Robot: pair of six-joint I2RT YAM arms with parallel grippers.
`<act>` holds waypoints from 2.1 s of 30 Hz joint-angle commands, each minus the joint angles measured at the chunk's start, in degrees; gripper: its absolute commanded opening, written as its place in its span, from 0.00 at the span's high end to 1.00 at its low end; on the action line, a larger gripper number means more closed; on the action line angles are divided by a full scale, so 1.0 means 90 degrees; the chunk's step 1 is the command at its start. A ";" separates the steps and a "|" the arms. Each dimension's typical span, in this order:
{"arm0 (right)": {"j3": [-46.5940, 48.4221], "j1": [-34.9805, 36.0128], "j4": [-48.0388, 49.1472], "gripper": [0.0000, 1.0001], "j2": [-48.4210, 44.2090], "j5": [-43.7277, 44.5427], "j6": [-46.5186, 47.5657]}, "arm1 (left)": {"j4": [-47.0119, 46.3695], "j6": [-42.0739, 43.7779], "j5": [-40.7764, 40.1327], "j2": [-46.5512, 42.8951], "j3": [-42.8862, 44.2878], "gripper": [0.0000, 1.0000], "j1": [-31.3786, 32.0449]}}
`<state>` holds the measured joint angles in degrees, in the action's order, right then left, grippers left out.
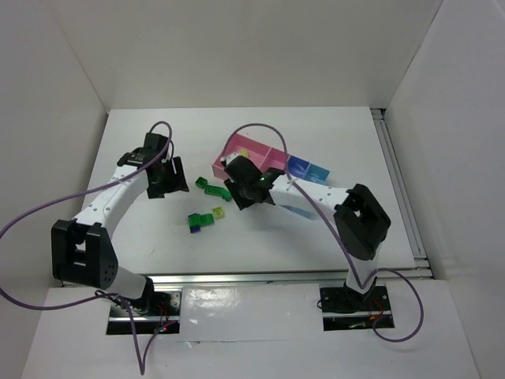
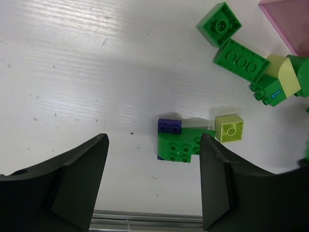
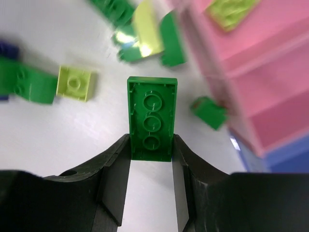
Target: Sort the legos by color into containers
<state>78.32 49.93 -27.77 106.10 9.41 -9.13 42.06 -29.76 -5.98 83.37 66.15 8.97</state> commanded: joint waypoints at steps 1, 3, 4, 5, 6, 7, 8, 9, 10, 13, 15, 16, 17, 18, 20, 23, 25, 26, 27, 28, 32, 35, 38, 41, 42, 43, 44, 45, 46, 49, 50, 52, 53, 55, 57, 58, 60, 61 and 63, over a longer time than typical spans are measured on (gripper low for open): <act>0.0008 -0.0264 0.0322 0.72 -0.0744 0.1179 -0.0596 | 0.0033 0.0299 0.0098 -0.0201 0.0306 0.21 -0.0079; 0.0066 -0.0517 0.0322 0.72 -0.0744 0.1802 -0.0927 | 0.0033 0.0357 0.0039 -0.0201 0.0375 0.19 -0.0147; 0.0144 -0.0635 0.0206 0.72 -0.0590 0.1903 -0.0997 | 0.0033 0.0357 0.0039 -0.0201 0.0442 0.19 -0.0205; 0.0387 -0.0752 0.0069 0.72 -0.0482 0.2039 -0.1114 | 0.0033 0.0415 0.0107 -0.0201 0.0443 0.19 -0.0206; 0.0505 -0.0995 -0.0116 0.72 -0.0384 0.2108 -0.1221 | 0.0033 0.0416 0.0108 -0.0143 0.0443 0.19 -0.0206; 0.0593 -0.1113 -0.0118 0.72 -0.0286 0.2109 -0.1290 | 0.0033 0.0416 0.0204 -0.0143 0.0443 0.19 -0.0206; 0.0662 -0.1221 -0.0118 0.72 -0.0150 0.2109 -0.1291 | 0.0033 0.0416 0.0292 -0.0143 0.0443 0.19 -0.0206; 0.0663 -0.1396 0.0124 0.72 -0.0149 0.2109 -0.1233 | 0.0033 0.0416 0.0293 -0.0143 0.0443 0.19 -0.0206; 0.0605 -0.1485 0.0300 0.72 -0.0149 0.2022 -0.1174 | 0.0033 0.0416 0.0293 -0.0143 0.0501 0.19 -0.0206; 0.0847 -0.1768 0.0468 0.69 0.0095 0.1875 -0.1115 | 0.0033 0.0416 0.0293 -0.0143 0.0502 0.19 -0.0206; 0.1188 -0.1827 0.0410 0.60 0.0368 0.1816 -0.1057 | 0.0033 0.0416 0.0293 -0.0143 0.0560 0.19 -0.0206; 0.1316 -0.1905 0.0332 0.49 0.0456 0.1874 -0.1056 | 0.0033 0.0416 0.0293 -0.0143 0.0560 0.19 -0.0206; 0.1423 -0.1905 0.0332 0.30 0.0534 0.1874 -0.0960 | 0.0033 0.0416 0.0293 -0.0143 0.0560 0.19 -0.0206; 0.1579 -0.1905 0.0332 0.23 0.0602 0.1874 -0.0901 | 0.0033 0.0416 0.0293 -0.0143 0.0560 0.19 -0.0264; 0.1580 -0.1905 0.0438 0.21 0.0603 0.1816 -0.0735 | 0.0033 0.0416 0.0351 -0.0143 0.0560 0.19 -0.0264; 0.1503 -0.1905 0.0634 0.19 0.0214 0.1757 -0.0734 | 0.0033 0.0416 0.0410 -0.0143 0.0444 0.19 -0.0264; 0.1357 -0.1905 0.0634 0.27 0.0047 0.1680 -0.0734 | 0.0033 0.0358 0.0469 -0.0143 0.0375 0.19 -0.0264; 0.1279 -0.1905 0.0634 0.32 -0.0060 0.1679 -0.0734 | -0.0025 0.0357 0.0469 -0.0143 0.0375 0.19 -0.0264; 0.1191 -0.1847 0.0692 0.36 -0.0274 0.1611 -0.0734 | -0.0025 0.0357 0.0469 -0.0143 0.0317 0.19 -0.0264; 0.0968 -0.1741 0.0693 0.40 -0.0392 0.1495 -0.0734 | -0.0025 0.0290 0.0469 -0.0143 0.0248 0.19 -0.0264; 0.0390 -0.1311 0.0693 0.43 -0.0832 0.0928 -0.0656 | -0.0025 -0.0042 0.0410 -0.0143 -0.0015 0.19 -0.0264; 0.0028 -0.0774 0.0537 0.45 -0.0959 0.0810 -0.0597 | -0.0084 -0.0199 0.0469 -0.0210 -0.0260 0.19 -0.0264; 0.0028 -0.0325 -0.0153 0.32 -0.0609 0.1170 -0.0947 | -0.0210 -0.0257 0.0537 -0.0211 -0.0387 0.19 -0.0264; 0.0086 -0.0177 -0.0584 0.23 -0.0286 0.1240 -0.1609 | -0.0211 -0.0258 0.0537 -0.0211 -0.0387 0.19 -0.0264; 0.0086 -0.0177 -0.0722 0.23 -0.0218 0.1240 -0.1913 | -0.0211 -0.0258 0.0537 -0.0211 -0.0387 0.19 -0.0264; 0.0086 -0.0177 -0.0810 0.23 -0.0140 0.1124 -0.2215 | -0.0211 -0.0258 0.0537 -0.0211 -0.0387 0.19 -0.0264; -0.0068 -0.0177 -0.0743 0.23 -0.0139 0.0958 -0.2663 | -0.0211 -0.0258 0.0595 -0.0153 -0.0387 0.19 -0.0206; -0.0186 -0.0177 -0.0636 0.23 -0.0139 0.0956 -0.2842 | -0.0211 -0.0258 0.0596 -0.0152 -0.0387 0.19 -0.0206; -0.0409 -0.0177 -0.0519 0.23 -0.0197 0.0889 -0.3018 | -0.0211 -0.0316 0.0596 -0.0152 -0.0329 0.19 -0.0206; -0.0733 -0.0177 -0.0050 0.24 -0.0198 0.0956 -0.3575 | -0.0211 -0.0317 0.0654 -0.0094 -0.0329 0.19 -0.0206; -0.0792 -0.0177 -0.0049 0.24 -0.0198 0.1053 -0.3663 | -0.0211 -0.0317 0.0654 -0.0094 -0.0329 0.19 -0.0206; -0.0793 -0.0235 0.0009 0.24 -0.0013 0.1288 -0.3907 | -0.0211 -0.0258 0.0654 -0.0094 -0.0260 0.19 -0.0206; -0.0793 -0.0236 0.0009 0.24 -0.0012 0.1346 -0.3908 | -0.0211 -0.0258 0.0654 -0.0094 -0.0260 0.19 -0.0206; -0.0793 -0.0236 0.0223 0.24 0.0076 0.1619 -0.3908 | -0.0211 -0.0258 0.0654 -0.0094 -0.0260 0.19 -0.0206; -0.0793 -0.0323 0.0409 0.24 0.0212 0.1747 -0.3830 | -0.0269 -0.0258 0.0654 -0.0094 -0.0260 0.19 -0.0206; -0.0793 -0.0439 0.0526 0.24 0.0213 0.1805 -0.3762 | -0.0269 -0.0258 0.0654 -0.0094 -0.0260 0.19 -0.0206; -0.0793 -0.0577 0.0585 0.24 0.0271 0.1806 -0.3664 | -0.0269 -0.0258 0.0654 -0.0094 -0.0260 0.19 -0.0206; -0.0735 -0.0693 0.0643 0.24 0.0329 0.1874 -0.3596 | -0.0269 -0.0258 0.0654 -0.0094 -0.0260 0.19 -0.0148; -0.0734 -0.0821 0.0712 0.24 0.0330 0.1874 -0.3469 | -0.0269 -0.0258 0.0654 -0.0094 -0.0260 0.19 -0.0147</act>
<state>70.91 44.77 -25.63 108.33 22.68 -41.04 40.25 -31.77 -0.73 83.26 62.46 7.25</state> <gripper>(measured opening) 0.761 0.805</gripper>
